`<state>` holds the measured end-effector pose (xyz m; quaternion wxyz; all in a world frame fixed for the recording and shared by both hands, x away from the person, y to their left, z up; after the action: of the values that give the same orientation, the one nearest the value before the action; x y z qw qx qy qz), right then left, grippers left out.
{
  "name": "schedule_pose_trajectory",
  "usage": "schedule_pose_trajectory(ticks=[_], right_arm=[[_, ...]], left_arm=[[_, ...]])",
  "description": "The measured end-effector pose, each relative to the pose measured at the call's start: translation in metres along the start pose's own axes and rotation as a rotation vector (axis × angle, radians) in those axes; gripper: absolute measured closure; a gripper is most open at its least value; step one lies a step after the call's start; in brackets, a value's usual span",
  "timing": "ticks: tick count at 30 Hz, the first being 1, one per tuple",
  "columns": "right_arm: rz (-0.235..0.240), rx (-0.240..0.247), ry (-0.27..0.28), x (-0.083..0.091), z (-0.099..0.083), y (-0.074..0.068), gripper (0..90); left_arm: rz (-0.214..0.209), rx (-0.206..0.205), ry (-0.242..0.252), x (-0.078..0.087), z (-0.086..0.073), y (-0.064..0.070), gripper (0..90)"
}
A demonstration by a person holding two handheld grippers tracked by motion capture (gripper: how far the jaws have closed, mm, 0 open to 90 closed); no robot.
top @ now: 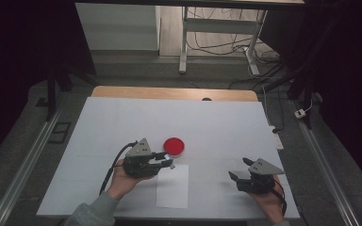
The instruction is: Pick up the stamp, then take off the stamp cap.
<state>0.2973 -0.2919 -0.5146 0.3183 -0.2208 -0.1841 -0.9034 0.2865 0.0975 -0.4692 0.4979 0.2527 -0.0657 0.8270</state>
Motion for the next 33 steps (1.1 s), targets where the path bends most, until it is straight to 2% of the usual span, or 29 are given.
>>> schedule_pose_trajectory(ticks=[11,23,33], right_arm=[[-0.002,0.002,-0.003,0.0001,0.0002,-0.0004,24.2],[-0.002,0.005,0.006,0.0006,0.0006,-0.0011,24.4],[0.017,0.012,0.031,0.0015,0.0033,-0.0048,26.9]], left_arm=[[-0.027,-0.012,-0.016,-0.0089,-0.0004,0.0068,67.2],[-0.019,-0.006,-0.009,-0.0076,-0.0008,0.006,67.2],[-0.019,-0.003,-0.008,-0.0089,-0.0011,0.0043,67.2]])
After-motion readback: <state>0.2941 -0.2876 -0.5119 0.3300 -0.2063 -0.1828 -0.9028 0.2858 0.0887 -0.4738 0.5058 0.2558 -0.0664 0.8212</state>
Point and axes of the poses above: each handheld gripper's, and its own axes: x roughly backward along the jaws, z roughly out of its top, y roughly to its right, the point moved 1 cm from there along -x, roughly forward along the jaws, and after that the axes turned 2 degrees about -z, right-handed, at the moved point
